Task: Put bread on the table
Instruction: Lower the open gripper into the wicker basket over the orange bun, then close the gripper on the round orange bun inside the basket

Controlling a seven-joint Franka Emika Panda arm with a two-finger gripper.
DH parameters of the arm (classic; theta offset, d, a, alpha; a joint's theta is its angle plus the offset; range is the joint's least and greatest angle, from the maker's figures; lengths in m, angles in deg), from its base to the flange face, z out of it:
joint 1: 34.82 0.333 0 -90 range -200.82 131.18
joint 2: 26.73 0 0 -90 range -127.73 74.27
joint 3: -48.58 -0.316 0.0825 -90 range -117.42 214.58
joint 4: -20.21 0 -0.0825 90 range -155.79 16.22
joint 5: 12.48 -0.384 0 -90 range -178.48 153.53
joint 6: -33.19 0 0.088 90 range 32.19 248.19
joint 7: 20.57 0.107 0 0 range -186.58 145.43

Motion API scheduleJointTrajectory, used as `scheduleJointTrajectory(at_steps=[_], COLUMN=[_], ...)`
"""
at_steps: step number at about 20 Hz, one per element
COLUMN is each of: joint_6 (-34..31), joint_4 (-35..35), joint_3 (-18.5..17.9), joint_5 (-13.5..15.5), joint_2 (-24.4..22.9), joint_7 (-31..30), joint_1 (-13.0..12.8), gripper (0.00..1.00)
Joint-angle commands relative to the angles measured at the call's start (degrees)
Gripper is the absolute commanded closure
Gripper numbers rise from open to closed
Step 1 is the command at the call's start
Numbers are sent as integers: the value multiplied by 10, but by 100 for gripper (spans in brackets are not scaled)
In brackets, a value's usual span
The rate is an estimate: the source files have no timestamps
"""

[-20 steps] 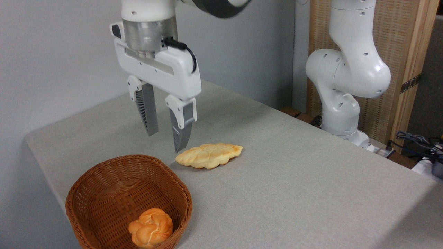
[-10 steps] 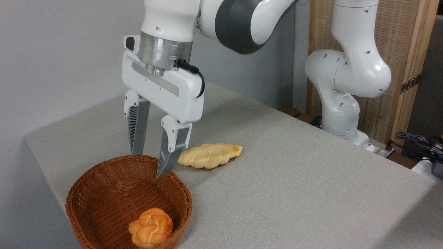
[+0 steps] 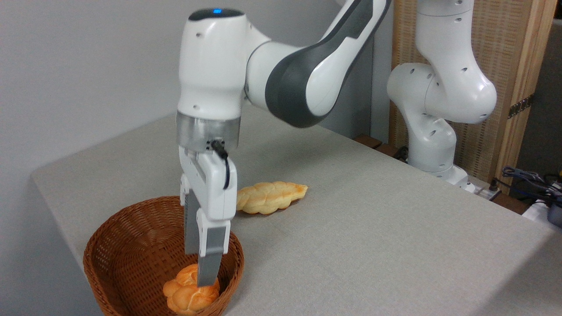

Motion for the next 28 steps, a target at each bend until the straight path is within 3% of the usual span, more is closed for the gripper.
scheduleJointTrajectory(at_steps=[1,9,10,14,15,28], joint_6=[12,17,17,17,17,17], joint_4=[1,3,3,3,3,8], joint_3=[1,11,11,15,17,18], joint_5=[-38,-40,-40,-42,-42,-36], joint_2=[22,42,42,44,44,44], joint_7=[12,10,10,15,19,36], joint_1=[-7,-7,-7,-7,-7,-7], gripper=[0,1,6,46,51,56])
